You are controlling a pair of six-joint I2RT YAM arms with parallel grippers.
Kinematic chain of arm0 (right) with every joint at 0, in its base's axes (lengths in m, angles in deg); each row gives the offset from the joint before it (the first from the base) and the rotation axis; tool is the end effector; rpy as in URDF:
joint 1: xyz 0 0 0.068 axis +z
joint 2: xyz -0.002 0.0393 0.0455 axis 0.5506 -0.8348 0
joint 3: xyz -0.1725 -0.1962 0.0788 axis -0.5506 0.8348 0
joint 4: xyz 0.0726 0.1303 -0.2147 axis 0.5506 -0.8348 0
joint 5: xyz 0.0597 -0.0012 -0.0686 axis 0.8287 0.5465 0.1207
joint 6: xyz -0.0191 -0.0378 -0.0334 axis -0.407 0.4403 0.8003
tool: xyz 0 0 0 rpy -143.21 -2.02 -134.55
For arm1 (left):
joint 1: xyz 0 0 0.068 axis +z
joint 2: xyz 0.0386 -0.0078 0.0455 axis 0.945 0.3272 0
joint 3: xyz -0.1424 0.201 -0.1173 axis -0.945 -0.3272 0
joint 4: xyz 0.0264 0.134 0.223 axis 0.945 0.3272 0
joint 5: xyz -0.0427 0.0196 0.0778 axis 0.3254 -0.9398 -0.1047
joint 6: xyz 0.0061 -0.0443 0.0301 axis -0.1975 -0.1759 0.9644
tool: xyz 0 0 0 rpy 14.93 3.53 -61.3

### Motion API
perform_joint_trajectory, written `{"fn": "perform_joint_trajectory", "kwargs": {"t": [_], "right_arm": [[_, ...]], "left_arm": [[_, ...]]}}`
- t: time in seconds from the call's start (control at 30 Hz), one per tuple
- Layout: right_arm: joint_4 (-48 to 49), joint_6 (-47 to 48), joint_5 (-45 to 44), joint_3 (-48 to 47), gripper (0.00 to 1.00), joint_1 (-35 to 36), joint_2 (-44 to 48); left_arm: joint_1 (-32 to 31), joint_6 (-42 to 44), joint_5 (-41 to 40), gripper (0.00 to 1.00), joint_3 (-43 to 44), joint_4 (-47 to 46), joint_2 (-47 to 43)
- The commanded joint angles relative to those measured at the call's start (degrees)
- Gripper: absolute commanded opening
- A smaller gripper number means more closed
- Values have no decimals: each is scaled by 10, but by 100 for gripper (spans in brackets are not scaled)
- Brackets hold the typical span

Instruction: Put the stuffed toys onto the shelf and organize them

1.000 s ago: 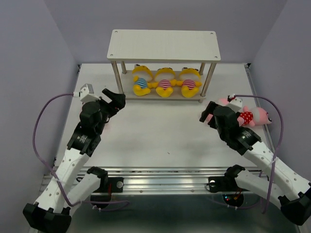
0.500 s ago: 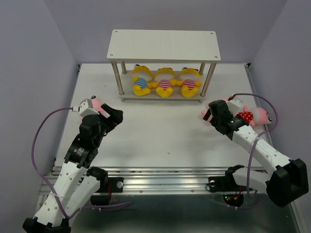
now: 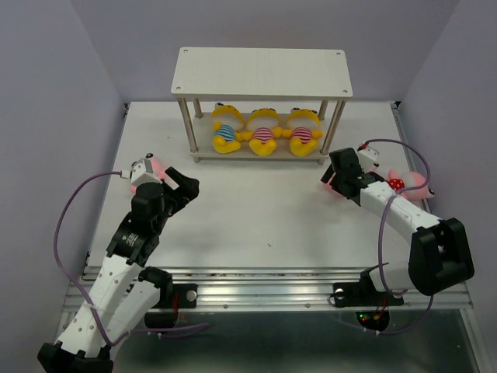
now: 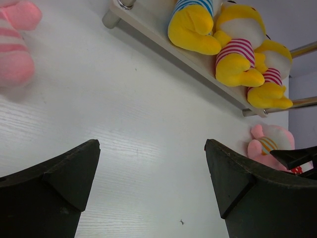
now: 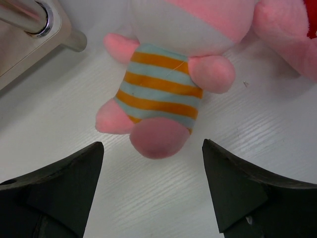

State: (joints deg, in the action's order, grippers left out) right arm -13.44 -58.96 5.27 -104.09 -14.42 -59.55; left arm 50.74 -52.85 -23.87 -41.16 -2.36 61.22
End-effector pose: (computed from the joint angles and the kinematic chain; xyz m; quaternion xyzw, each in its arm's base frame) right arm 0.2608 0.0704 0.2281 0.2821 0.8706 -0.0515 0.3998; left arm 0.1440 -0.0465 0.3016 -0.2074 0.7702 -0.2560 0.5462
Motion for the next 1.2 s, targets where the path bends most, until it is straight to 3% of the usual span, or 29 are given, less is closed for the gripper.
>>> {"fn": "perform_joint_trajectory", "kwargs": {"t": [0.0, 0.17, 0.33, 0.53, 0.63, 0.9, 0.93, 1.0, 1.07, 1.17], "right_arm": [[31, -1, -13, -28, 83, -9, -16], [30, -17, -10, -12, 81, -9, -9], [30, -17, -34, -11, 70, -9, -23], [30, -21, -35, -9, 70, -14, -30], [30, -20, -37, -6, 65, -14, -31], [30, -17, -38, 2, 36, -19, -20], [30, -16, -35, 6, 27, -19, -16], [30, -10, -27, 10, 20, -19, -9], [30, -2, -22, 17, 1, -19, 5], [30, 16, -13, 25, 1, -19, 20]], "left_arm": [[-1, 4, 0, 99, -4, -27, 0], [-1, 4, -2, 99, -4, -27, 0], [-1, 4, 1, 99, -7, -28, 1], [-1, 3, 0, 99, -6, -27, 0], [-1, 3, -2, 99, -6, -26, 0], [-1, 2, -2, 99, -7, -24, -2], [-1, 2, -1, 99, -7, -24, -3], [-1, 2, -2, 99, -7, -23, -5], [-1, 2, -1, 99, -7, -23, -7], [-1, 3, -2, 99, -7, -22, -9]]}}
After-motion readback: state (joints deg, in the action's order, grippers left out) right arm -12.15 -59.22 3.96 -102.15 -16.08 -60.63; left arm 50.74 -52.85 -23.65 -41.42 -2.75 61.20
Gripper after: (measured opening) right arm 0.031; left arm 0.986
